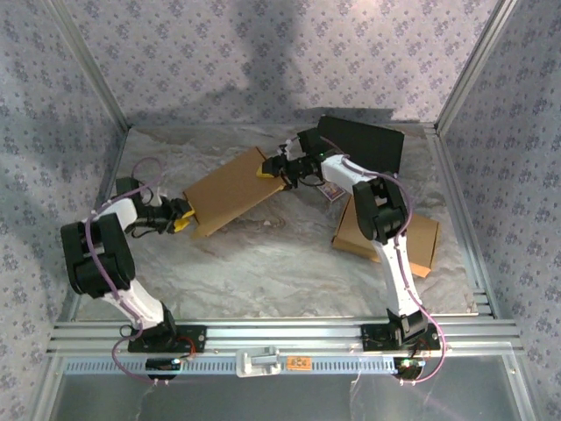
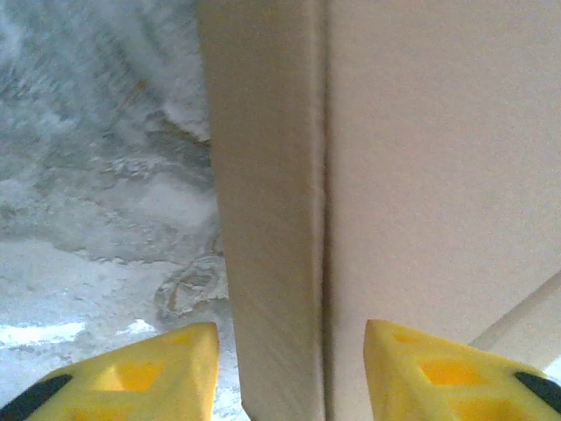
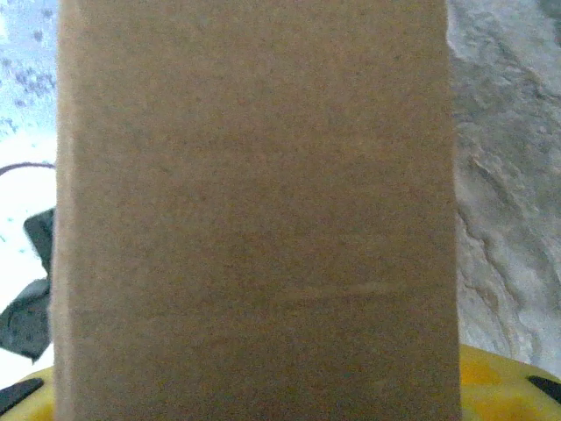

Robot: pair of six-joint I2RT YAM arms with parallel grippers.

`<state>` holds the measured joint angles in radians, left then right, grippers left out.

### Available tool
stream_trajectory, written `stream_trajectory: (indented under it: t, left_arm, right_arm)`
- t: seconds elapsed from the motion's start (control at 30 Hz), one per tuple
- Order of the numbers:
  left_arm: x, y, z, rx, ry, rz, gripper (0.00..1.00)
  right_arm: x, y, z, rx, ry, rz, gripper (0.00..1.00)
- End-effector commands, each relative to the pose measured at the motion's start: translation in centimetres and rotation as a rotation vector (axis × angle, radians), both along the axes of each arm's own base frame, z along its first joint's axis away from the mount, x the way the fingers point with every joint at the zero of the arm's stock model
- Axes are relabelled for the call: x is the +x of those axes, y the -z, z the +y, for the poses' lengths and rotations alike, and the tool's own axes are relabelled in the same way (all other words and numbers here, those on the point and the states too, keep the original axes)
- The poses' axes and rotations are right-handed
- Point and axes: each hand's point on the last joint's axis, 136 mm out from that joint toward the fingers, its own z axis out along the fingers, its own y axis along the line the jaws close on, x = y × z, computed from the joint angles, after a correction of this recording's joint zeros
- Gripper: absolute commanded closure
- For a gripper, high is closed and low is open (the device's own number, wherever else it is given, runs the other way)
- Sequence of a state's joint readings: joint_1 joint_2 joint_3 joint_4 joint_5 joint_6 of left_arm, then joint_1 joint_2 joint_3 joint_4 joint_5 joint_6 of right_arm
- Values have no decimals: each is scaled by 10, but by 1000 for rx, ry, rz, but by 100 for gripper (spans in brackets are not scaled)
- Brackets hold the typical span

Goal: Fold the paper box

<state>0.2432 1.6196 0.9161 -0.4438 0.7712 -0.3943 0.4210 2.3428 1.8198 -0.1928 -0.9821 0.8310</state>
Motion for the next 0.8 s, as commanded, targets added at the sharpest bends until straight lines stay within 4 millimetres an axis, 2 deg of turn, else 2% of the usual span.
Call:
stream_trajectory:
  t: [0.0,0.03,0.17,0.3,0.4,0.47,0.57,0.63,0.77]
  left_arm:
    - [23,-66,2,206,-15,-219,51]
    - [25,-88,0,278,-4,-282,50]
    - [26,-141,-29,489,152,-411,49]
    - [11,-194,-82,651,330,-665,42]
    - [-14,-217,-121,715,537,-825,37]
    - [-42,-216,-146,735,765,-896,36]
    - [-83,-199,-164,762,1086,-940,34]
    - [-100,-181,-164,796,1243,-939,27]
    - [-106,-161,-164,808,1378,-899,24]
  right_arm:
    - [8,-28,-21,-12,143,98,49]
    - [6,-29,-26,-17,165,144,50]
    - [-15,-34,-49,-64,266,355,52]
    - [-60,-30,-73,-144,328,653,51]
    - [-83,-31,-87,-152,396,803,52]
    - [-93,-37,-91,-150,416,860,52]
    - [-110,-40,-97,-189,410,942,54]
    - [-117,-38,-99,-198,396,990,55]
    - [-124,-34,-100,-212,395,1038,54]
